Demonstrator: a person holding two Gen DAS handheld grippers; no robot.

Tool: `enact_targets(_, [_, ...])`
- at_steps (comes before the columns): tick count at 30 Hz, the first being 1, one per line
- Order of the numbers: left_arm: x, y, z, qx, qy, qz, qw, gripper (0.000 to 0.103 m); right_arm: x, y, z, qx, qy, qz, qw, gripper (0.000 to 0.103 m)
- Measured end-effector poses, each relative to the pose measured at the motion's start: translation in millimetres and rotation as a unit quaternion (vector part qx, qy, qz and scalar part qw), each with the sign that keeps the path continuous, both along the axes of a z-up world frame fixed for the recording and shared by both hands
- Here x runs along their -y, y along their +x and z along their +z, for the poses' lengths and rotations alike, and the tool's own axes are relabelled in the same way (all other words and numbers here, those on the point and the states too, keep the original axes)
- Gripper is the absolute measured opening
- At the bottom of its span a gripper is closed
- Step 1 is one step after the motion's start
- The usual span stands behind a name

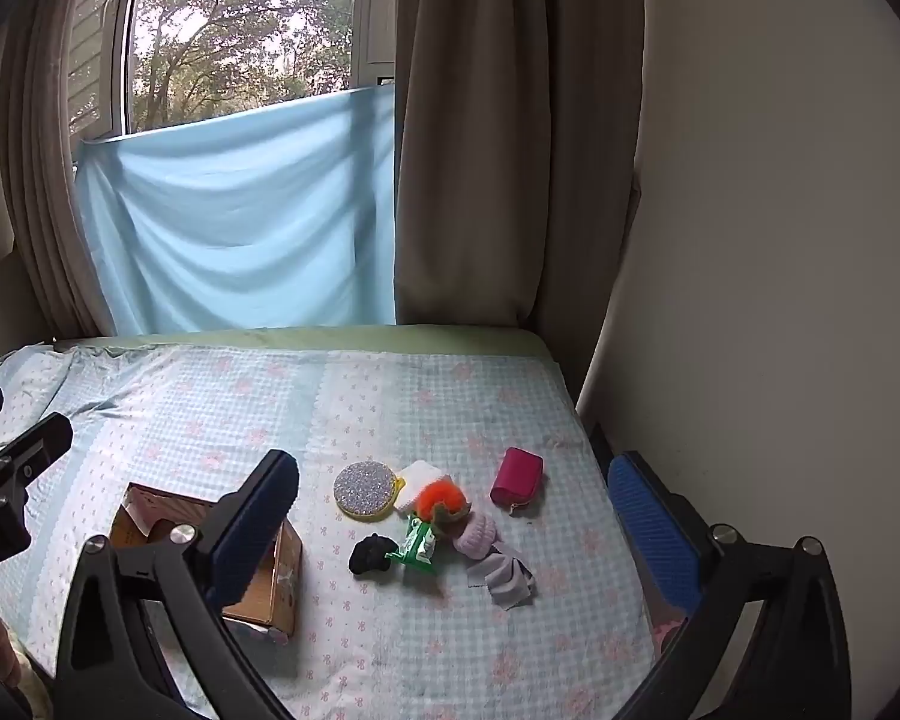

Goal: Organize soft objects

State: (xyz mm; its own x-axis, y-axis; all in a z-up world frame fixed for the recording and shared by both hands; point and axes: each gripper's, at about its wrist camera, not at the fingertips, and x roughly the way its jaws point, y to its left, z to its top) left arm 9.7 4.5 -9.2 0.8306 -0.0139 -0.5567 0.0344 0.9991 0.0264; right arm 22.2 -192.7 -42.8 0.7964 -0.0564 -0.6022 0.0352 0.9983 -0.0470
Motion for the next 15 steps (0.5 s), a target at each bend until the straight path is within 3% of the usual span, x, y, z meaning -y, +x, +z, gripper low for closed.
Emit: enact_targets(15, [1.0, 4.1, 4.7, 0.002, -0.003, -0.008, 1.0000, 0.103, 1.9, 3.3, 2.6, 0.005, -0.001, 0.001, 1.000, 0.103])
